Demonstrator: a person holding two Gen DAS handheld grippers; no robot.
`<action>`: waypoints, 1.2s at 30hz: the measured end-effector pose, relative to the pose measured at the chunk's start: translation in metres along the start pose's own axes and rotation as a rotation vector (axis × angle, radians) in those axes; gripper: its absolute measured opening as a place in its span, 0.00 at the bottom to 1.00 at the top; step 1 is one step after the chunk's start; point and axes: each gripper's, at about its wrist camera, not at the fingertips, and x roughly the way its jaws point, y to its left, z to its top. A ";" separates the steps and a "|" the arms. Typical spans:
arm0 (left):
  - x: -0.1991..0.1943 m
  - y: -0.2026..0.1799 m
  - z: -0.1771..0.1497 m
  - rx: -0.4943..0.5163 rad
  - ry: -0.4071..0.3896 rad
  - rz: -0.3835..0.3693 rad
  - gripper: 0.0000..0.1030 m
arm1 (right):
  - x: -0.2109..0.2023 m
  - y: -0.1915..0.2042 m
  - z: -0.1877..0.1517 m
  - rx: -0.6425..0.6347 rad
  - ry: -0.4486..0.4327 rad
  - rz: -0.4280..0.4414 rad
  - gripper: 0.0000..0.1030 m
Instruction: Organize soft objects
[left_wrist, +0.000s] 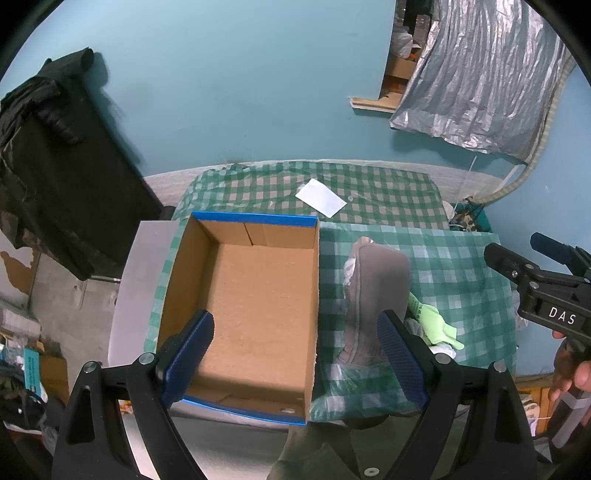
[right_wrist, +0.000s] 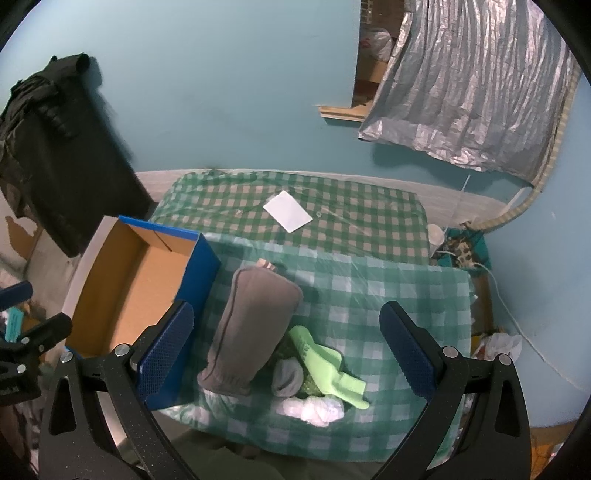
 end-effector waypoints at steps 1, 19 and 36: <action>0.000 0.000 0.000 -0.002 0.001 0.000 0.88 | 0.000 0.000 0.000 -0.004 -0.001 0.002 0.98; 0.001 -0.009 0.003 0.003 0.011 0.000 0.88 | 0.002 -0.004 0.003 -0.013 0.002 0.011 0.98; 0.016 -0.039 0.002 0.027 0.051 -0.033 0.88 | 0.006 -0.045 -0.010 -0.013 0.024 -0.002 0.98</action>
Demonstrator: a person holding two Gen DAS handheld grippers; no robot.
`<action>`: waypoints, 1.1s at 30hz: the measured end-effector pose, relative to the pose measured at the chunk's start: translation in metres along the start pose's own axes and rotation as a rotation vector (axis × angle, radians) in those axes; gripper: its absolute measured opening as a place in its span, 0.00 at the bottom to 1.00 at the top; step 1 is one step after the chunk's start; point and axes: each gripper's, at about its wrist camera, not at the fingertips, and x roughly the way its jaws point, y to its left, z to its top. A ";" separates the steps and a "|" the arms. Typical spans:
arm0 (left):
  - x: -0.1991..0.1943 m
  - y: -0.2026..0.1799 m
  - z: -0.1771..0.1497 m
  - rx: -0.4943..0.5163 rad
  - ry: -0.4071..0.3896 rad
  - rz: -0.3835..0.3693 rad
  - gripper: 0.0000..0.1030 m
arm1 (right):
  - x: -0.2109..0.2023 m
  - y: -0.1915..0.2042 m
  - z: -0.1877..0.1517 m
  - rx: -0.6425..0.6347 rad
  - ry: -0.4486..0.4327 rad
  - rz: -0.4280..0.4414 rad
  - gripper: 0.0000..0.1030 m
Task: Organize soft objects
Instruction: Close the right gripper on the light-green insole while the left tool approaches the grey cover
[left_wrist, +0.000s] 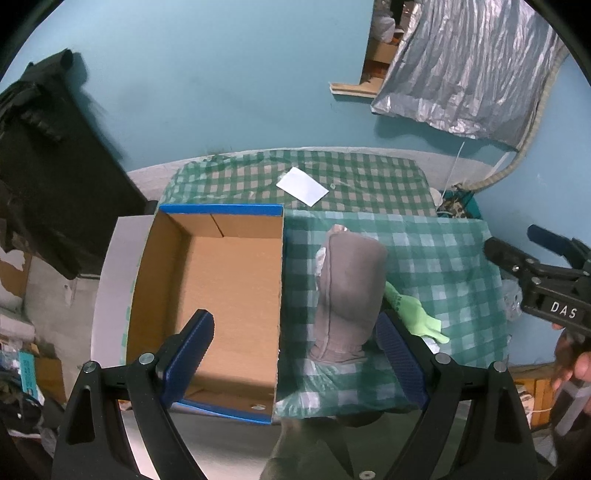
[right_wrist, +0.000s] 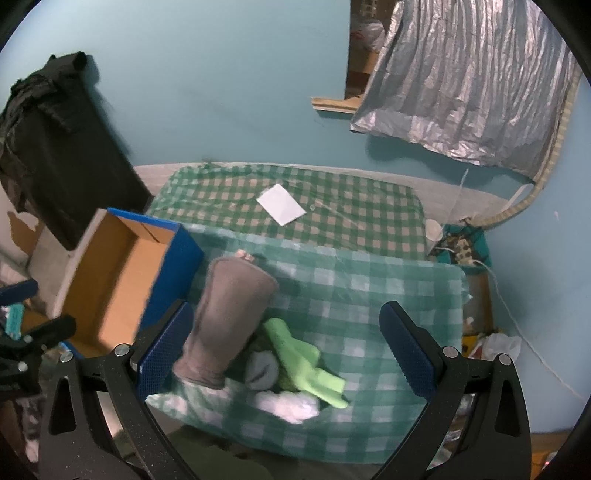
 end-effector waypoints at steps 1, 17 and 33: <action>0.003 -0.002 0.000 0.009 0.003 0.005 0.88 | 0.001 -0.003 -0.002 -0.011 0.001 -0.015 0.98; 0.063 -0.039 -0.001 0.080 0.104 0.003 0.88 | 0.047 -0.057 -0.035 -0.014 0.103 0.014 0.98; 0.130 -0.074 -0.013 0.158 0.214 -0.044 0.88 | 0.122 -0.054 -0.079 -0.078 0.246 0.083 0.97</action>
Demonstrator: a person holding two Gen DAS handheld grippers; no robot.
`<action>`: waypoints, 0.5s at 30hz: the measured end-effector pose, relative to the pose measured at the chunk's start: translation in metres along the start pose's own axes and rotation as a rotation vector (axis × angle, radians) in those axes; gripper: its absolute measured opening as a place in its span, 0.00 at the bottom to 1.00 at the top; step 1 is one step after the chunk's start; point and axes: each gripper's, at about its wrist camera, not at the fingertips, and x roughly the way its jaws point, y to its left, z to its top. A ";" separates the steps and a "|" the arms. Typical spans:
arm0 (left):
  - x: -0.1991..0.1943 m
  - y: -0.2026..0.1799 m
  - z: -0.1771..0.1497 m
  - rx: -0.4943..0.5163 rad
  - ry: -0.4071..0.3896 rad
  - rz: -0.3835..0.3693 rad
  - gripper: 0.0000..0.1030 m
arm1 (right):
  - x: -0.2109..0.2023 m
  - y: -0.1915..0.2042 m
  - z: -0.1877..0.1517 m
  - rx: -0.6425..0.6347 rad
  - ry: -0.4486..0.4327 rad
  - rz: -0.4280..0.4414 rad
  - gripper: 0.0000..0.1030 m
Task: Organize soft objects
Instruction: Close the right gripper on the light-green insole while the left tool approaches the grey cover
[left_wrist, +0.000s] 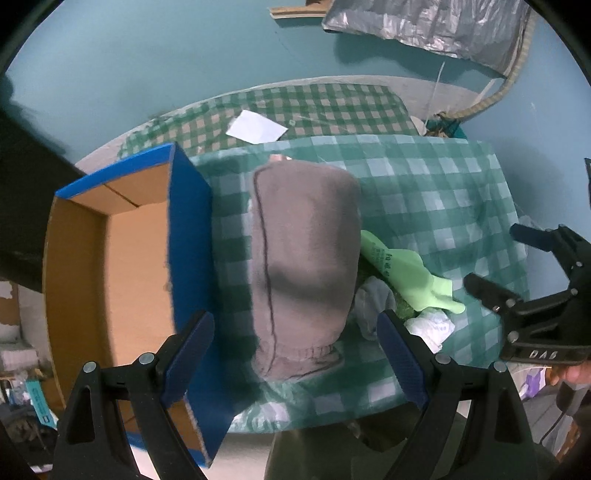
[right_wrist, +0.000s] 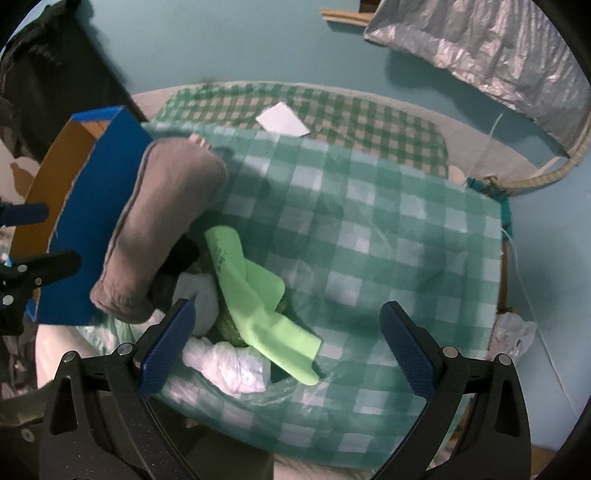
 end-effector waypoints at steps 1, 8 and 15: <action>0.005 -0.002 0.000 0.002 0.000 0.000 0.88 | 0.005 0.001 -0.001 -0.007 0.008 0.001 0.97; 0.030 -0.009 0.003 0.029 0.009 0.024 0.88 | 0.044 0.010 -0.006 -0.076 0.073 -0.009 0.93; 0.042 -0.010 0.001 0.027 0.011 0.020 0.88 | 0.076 0.013 -0.010 -0.093 0.130 0.026 0.85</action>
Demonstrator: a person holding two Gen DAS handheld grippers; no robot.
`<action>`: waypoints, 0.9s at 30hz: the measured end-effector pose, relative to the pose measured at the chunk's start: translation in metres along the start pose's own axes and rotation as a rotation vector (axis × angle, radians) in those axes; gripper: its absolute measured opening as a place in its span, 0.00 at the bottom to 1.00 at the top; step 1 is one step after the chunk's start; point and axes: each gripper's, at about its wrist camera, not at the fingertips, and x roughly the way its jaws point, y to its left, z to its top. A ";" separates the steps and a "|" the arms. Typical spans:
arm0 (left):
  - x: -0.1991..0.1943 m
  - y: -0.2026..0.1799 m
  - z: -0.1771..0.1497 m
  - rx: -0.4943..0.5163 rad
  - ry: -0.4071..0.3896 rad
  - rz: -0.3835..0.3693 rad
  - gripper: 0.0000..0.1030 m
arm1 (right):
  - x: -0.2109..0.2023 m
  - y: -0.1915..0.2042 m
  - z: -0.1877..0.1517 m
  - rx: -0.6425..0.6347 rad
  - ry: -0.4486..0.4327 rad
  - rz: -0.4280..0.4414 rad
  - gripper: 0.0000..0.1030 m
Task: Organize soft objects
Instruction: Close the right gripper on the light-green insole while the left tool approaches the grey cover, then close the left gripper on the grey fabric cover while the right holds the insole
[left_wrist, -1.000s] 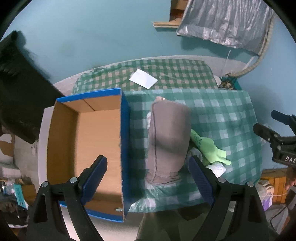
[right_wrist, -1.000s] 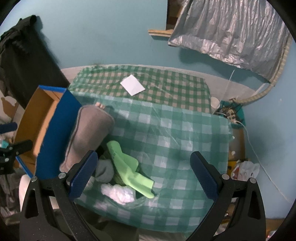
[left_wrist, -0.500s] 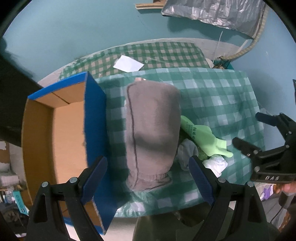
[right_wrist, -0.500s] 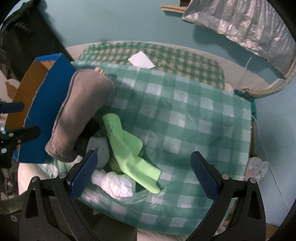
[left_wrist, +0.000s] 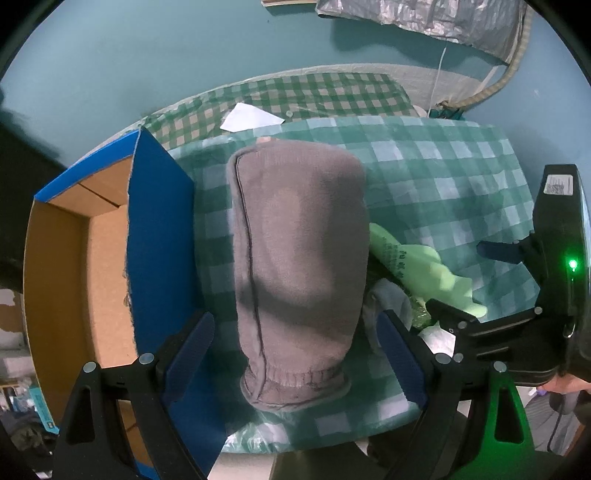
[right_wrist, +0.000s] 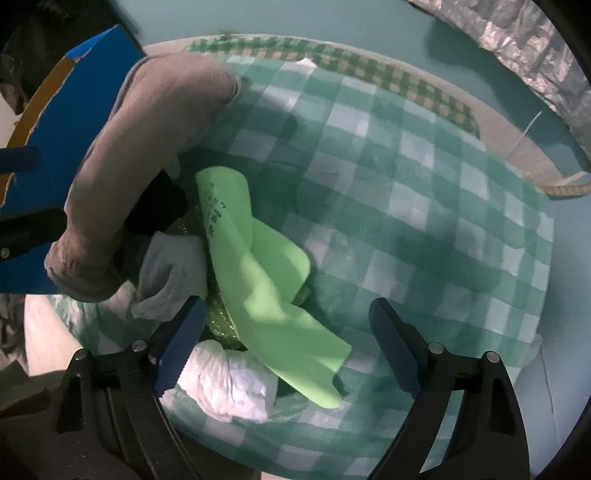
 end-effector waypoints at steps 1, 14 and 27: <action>0.003 0.000 0.000 0.003 0.005 0.006 0.88 | 0.004 0.000 0.001 0.008 0.003 0.017 0.82; 0.028 -0.005 0.002 0.003 0.051 0.034 0.88 | 0.015 -0.001 0.015 0.008 0.023 0.121 0.17; 0.056 -0.020 0.020 0.024 0.095 0.101 0.88 | -0.004 -0.010 0.020 0.078 -0.020 0.143 0.17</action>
